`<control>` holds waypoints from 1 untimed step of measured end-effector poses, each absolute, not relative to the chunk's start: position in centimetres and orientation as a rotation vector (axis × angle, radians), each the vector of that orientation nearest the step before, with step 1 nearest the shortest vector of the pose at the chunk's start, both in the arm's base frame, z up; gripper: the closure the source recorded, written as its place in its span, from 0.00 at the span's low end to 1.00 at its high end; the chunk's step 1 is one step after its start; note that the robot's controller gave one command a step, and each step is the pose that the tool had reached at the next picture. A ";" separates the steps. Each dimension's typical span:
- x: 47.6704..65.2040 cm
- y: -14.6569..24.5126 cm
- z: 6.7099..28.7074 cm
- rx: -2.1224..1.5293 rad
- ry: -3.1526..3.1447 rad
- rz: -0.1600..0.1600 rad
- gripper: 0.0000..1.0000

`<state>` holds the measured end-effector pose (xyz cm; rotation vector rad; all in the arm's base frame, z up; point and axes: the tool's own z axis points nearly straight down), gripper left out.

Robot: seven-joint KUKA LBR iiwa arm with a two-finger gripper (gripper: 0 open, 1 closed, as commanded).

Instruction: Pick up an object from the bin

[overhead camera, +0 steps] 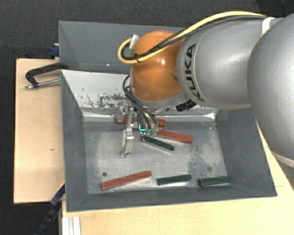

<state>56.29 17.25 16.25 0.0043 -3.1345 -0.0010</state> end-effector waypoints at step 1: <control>56.5 17.2 16.7 0.000 -3.143 -0.003 0.00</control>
Offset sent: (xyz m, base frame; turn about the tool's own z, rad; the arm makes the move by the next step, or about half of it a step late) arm -0.0634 -0.0275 -0.0925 -0.6842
